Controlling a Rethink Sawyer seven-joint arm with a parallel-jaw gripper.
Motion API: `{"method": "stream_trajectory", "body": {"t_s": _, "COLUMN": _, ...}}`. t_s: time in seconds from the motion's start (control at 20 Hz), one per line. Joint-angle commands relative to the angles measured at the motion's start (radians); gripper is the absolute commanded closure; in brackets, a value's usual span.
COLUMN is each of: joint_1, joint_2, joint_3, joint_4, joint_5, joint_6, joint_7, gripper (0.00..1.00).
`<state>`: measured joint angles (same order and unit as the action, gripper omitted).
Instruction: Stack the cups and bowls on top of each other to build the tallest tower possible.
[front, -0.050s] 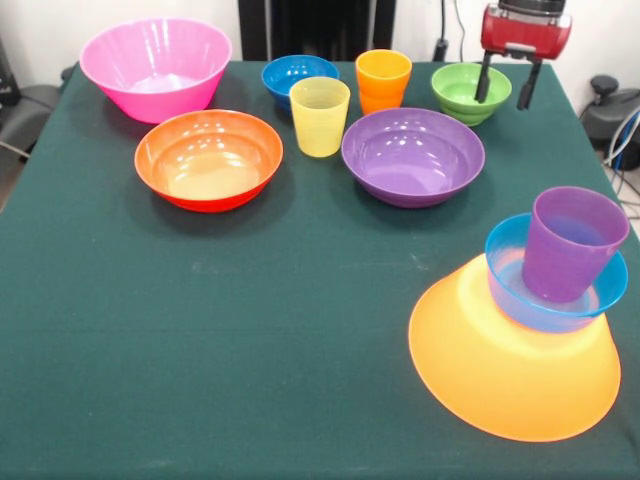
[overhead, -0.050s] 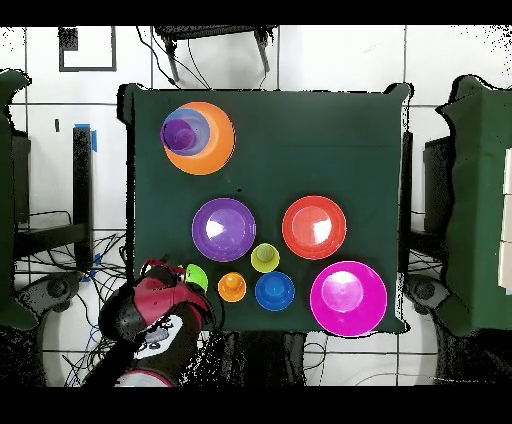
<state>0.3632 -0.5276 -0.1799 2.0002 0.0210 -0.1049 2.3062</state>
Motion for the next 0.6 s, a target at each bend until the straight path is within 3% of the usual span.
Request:
{"method": "stream_trajectory", "body": {"t_s": 0.05, "joint_1": 0.048, "joint_2": 0.091, "joint_3": 0.030, "joint_4": -0.080, "joint_5": 0.073, "joint_6": 0.032, "joint_7": 0.131, "gripper": 0.00}}
{"method": "stream_trajectory", "body": {"t_s": 0.3, "joint_1": 0.148, "joint_2": 0.115, "joint_3": -0.093, "joint_4": -0.080, "joint_5": 0.146, "joint_6": 0.130, "joint_7": 0.142, "gripper": 0.00}}
{"method": "stream_trajectory", "body": {"t_s": 0.6, "joint_1": 0.152, "joint_2": 0.103, "joint_3": -0.084, "joint_4": -0.062, "joint_5": 0.168, "joint_6": 0.144, "joint_7": 0.130, "gripper": 0.00}}
